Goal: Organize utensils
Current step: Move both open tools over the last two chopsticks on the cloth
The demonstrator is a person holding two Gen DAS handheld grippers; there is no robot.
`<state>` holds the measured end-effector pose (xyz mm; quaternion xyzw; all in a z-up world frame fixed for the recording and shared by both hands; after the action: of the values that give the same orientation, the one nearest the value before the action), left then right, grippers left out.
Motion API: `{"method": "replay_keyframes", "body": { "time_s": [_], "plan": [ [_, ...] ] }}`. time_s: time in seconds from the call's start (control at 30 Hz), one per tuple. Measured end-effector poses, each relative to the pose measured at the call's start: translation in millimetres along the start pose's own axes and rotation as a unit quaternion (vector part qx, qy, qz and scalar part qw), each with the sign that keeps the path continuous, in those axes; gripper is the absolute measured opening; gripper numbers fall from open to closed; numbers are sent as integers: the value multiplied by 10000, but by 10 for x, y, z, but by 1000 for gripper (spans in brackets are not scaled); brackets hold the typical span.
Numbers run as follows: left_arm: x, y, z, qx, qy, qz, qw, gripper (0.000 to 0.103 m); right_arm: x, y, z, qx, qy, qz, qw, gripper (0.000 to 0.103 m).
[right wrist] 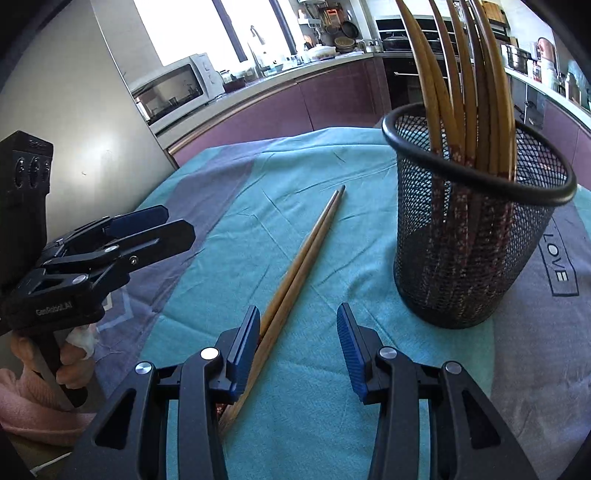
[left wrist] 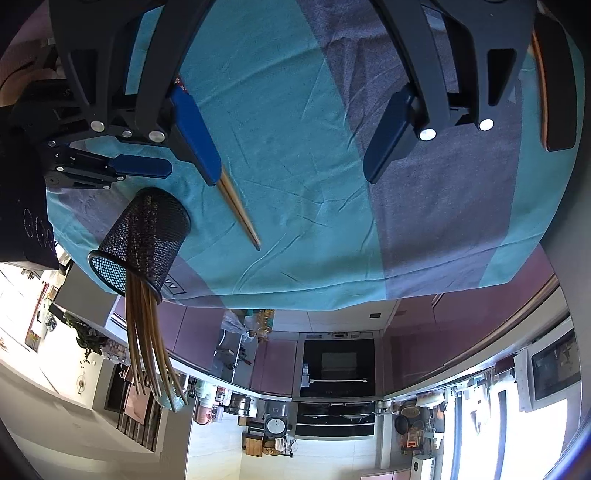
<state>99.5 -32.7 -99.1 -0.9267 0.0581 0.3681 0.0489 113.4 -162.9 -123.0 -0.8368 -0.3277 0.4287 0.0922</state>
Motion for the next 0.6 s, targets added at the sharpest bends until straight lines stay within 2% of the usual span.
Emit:
{"method": "replay_keyframes", "body": {
  "time_s": [0.6],
  "plan": [
    [25, 82, 80, 23, -90, 68, 9999, 76, 97, -59, 19, -209, -105, 441, 9988, 38]
  ]
}}
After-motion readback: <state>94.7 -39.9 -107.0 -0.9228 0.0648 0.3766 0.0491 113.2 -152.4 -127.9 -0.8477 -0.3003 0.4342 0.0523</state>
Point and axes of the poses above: each gripper's, at about its wrist camera, not at the fingertips, and x roughly the way its jaws point, y to its right, z to its underside, the point moved 5 cm from there along x, roughly the way its jaws point, and after that the axes turned 11 degrees about -z, right-handed, at the moved point
